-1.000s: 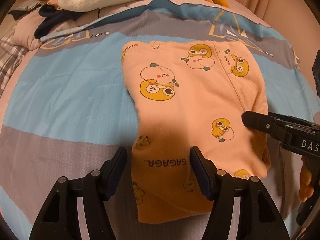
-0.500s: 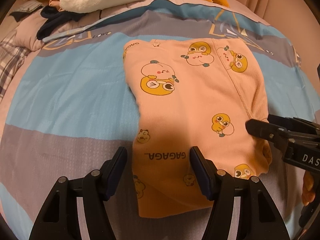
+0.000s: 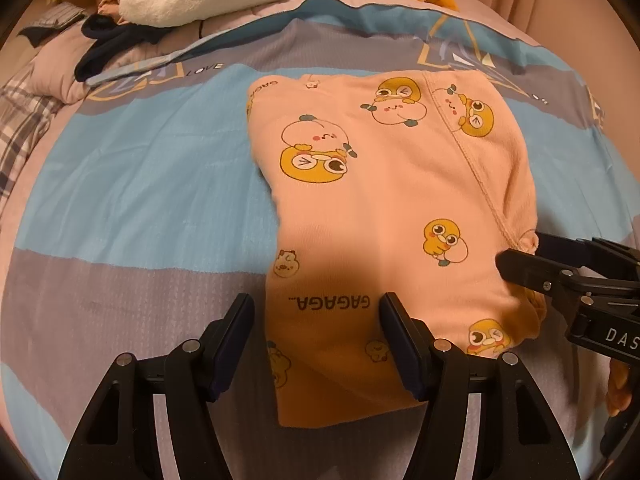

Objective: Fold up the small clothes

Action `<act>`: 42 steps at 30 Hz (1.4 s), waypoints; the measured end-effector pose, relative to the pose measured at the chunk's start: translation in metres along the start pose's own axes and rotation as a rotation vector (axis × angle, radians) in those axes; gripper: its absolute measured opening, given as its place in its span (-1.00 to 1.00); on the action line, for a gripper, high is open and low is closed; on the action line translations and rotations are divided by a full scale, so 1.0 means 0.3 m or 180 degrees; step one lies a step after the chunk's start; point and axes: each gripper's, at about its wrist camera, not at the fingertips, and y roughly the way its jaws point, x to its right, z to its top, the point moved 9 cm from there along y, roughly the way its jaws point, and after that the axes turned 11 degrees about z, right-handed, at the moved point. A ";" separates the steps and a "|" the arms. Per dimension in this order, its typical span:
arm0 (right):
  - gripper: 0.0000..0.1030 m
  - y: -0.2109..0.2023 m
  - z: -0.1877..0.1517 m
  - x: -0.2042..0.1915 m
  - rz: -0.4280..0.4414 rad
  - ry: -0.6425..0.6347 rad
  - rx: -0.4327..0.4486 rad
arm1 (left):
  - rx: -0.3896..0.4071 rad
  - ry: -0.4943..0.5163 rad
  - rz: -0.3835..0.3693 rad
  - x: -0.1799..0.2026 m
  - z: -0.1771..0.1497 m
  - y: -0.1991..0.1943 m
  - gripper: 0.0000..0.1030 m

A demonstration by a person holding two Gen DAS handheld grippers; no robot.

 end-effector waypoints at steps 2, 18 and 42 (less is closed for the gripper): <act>0.10 0.000 -0.003 -0.001 -0.0005 -0.0007 -0.0002 | -0.0006 -0.0005 -0.0010 -0.001 -0.001 0.000 0.25; 0.10 -0.012 -0.028 -0.006 -0.0020 -0.0021 -0.0022 | -0.0007 -0.0012 0.0005 -0.001 -0.014 -0.001 0.27; 0.12 -0.021 -0.061 0.005 -0.0053 -0.0037 -0.0048 | 0.0006 0.0023 0.0066 -0.008 -0.026 -0.002 0.39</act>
